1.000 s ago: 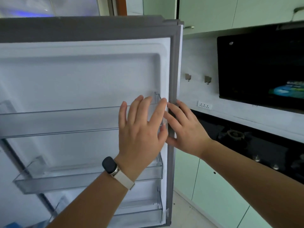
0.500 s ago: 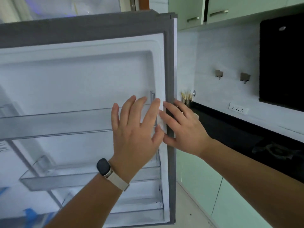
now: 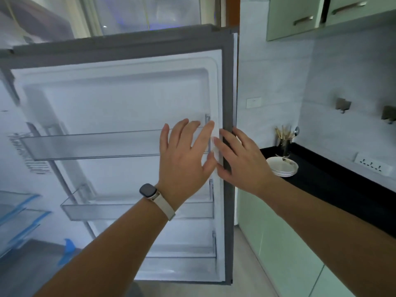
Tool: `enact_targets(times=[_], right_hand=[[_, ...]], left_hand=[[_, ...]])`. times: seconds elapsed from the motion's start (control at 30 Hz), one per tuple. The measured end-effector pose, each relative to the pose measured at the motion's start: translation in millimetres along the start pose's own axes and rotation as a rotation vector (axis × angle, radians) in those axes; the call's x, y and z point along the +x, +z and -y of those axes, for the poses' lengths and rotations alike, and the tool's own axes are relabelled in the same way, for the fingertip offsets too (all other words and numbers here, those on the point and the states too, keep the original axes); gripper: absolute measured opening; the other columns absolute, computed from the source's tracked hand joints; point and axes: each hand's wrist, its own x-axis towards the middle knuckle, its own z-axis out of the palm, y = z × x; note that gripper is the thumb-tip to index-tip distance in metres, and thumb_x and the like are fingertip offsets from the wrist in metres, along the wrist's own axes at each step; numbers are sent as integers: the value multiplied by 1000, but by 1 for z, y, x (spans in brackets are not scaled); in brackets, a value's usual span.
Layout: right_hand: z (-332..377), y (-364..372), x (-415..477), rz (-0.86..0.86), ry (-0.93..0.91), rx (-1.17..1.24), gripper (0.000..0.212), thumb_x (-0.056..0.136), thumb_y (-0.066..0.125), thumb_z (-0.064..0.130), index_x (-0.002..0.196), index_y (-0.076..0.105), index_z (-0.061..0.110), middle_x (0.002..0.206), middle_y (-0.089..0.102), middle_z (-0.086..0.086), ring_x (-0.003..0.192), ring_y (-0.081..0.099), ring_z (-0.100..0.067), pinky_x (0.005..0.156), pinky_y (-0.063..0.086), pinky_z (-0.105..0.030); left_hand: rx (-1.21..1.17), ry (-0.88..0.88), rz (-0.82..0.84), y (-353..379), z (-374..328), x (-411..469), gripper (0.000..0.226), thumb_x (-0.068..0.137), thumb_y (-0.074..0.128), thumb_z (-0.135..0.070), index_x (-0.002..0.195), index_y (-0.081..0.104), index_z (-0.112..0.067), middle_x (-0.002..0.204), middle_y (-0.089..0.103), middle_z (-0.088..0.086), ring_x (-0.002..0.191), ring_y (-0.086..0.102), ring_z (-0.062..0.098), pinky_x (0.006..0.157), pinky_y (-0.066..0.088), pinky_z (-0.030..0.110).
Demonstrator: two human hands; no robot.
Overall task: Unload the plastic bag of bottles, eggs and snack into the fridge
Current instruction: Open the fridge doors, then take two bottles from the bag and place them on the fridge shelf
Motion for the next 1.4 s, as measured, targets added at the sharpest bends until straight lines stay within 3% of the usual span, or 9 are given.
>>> enact_targets(times=[0.33, 0.5, 0.73, 0.87, 1.03, 1.23, 1.4], right_hand=[[-19, -2, 1, 275, 21, 30, 56, 91, 52, 43, 140, 48, 15, 147, 47, -11, 137, 40, -33, 105, 44, -50], [-16, -13, -2, 328, 61, 29, 55, 93, 49, 46, 140, 49, 17, 145, 49, -8, 136, 42, -30, 106, 41, -47], [-2, -38, -19, 447, 133, -27, 56, 94, 50, 50, 138, 51, 16, 138, 54, -6, 127, 49, -25, 100, 44, -44], [12, -63, -34, 528, 232, -86, 56, 95, 44, 52, 139, 50, 18, 138, 53, -4, 127, 47, -24, 101, 43, -43], [34, -94, -57, 664, 385, -183, 59, 92, 35, 53, 136, 53, 18, 135, 57, -3, 125, 52, -26, 98, 46, -43], [85, -134, -93, 793, 601, -292, 60, 97, 37, 55, 149, 37, 25, 149, 41, 3, 139, 33, -20, 112, 28, -37], [146, -159, -136, 906, 767, -385, 64, 92, 30, 58, 145, 41, 24, 145, 47, 0, 134, 42, -25, 108, 35, -40]], left_hand=[[48, -5, 123, 12, -4, 15, 56, 89, 63, -40, 140, 56, -17, 133, 62, 14, 128, 54, 36, 111, 32, 61], [16, 70, 197, 8, -3, 15, 63, 92, 42, -44, 147, 46, -15, 149, 50, 16, 139, 45, 38, 114, 27, 61], [-146, 239, 234, 12, -1, -7, 55, 93, 42, -41, 135, 60, -10, 143, 55, 18, 133, 52, 40, 109, 37, 61], [-247, 278, 302, 21, -2, -26, 51, 94, 46, -41, 133, 62, -13, 141, 58, 15, 131, 54, 36, 112, 31, 53], [-351, 370, 443, 33, -1, -52, 48, 87, 68, -39, 130, 64, -18, 138, 61, 8, 130, 54, 29, 112, 30, 46], [-581, 460, 593, 33, -6, -82, 54, 91, 46, -48, 135, 61, -19, 136, 61, 7, 126, 57, 28, 104, 46, 46], [-762, 567, 646, 21, -28, -125, 56, 92, 41, -50, 137, 59, -21, 137, 60, 4, 127, 55, 27, 103, 46, 46]])
